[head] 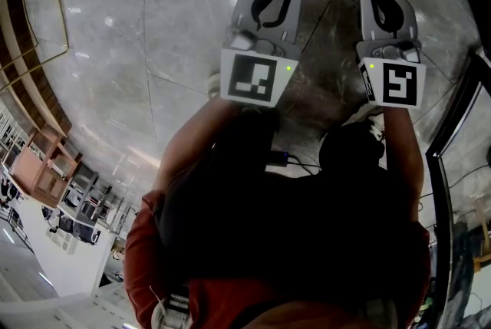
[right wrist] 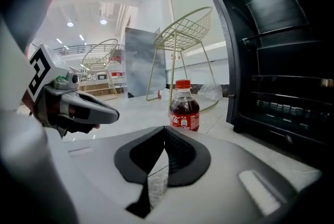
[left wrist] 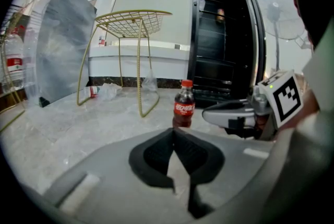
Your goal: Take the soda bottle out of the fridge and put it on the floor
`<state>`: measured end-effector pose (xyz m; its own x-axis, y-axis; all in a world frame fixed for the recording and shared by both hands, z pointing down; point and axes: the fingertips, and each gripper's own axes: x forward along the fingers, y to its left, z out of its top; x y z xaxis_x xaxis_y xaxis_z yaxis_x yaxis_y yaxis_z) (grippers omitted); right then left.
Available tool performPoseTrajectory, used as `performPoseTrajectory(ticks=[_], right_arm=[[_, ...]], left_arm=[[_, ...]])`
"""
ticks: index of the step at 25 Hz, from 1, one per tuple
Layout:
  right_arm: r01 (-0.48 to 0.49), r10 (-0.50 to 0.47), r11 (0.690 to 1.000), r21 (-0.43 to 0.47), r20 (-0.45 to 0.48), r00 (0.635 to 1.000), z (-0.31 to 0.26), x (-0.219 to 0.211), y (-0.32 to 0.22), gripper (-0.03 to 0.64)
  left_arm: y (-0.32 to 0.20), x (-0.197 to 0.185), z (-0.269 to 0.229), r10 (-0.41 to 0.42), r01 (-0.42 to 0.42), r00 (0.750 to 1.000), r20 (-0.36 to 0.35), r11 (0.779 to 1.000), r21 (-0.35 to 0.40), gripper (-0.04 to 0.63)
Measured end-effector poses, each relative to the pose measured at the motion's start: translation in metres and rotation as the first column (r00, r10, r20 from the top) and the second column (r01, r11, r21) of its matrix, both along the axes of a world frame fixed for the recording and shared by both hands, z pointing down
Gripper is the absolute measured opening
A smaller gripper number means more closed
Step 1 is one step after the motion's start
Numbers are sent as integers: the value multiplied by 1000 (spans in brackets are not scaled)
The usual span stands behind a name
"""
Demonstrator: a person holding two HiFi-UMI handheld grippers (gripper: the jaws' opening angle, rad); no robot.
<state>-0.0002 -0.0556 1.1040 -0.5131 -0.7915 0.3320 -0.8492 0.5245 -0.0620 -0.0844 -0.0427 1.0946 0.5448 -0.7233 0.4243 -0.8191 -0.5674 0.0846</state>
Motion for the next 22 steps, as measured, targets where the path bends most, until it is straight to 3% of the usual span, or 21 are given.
performPoseTrajectory(ticks=[4, 8, 13, 17, 22], right_arm=[[-18, 18, 1000, -3, 14, 1000, 0, 2, -2, 2], [-40, 41, 999, 21, -17, 999, -2, 6, -2, 2], [-120, 119, 986, -118, -17, 993, -11, 26, 10, 2], [-141, 135, 975, -173, -47, 990, -52, 30, 17, 2], [-190, 187, 948, -256, -35, 982, -148, 41, 37, 2]], left_arm=[[-1, 0, 1, -3, 3, 1000, 0, 1000, -1, 0], [0, 1, 2, 25, -26, 998, 59, 1000, 4, 0], [0, 6, -21, 41, -43, 993, 106, 999, 17, 0], [-7, 7, -68, 80, -87, 986, 145, 995, 42, 0], [1, 18, -161, 134, -137, 978, 161, 991, 9, 0]])
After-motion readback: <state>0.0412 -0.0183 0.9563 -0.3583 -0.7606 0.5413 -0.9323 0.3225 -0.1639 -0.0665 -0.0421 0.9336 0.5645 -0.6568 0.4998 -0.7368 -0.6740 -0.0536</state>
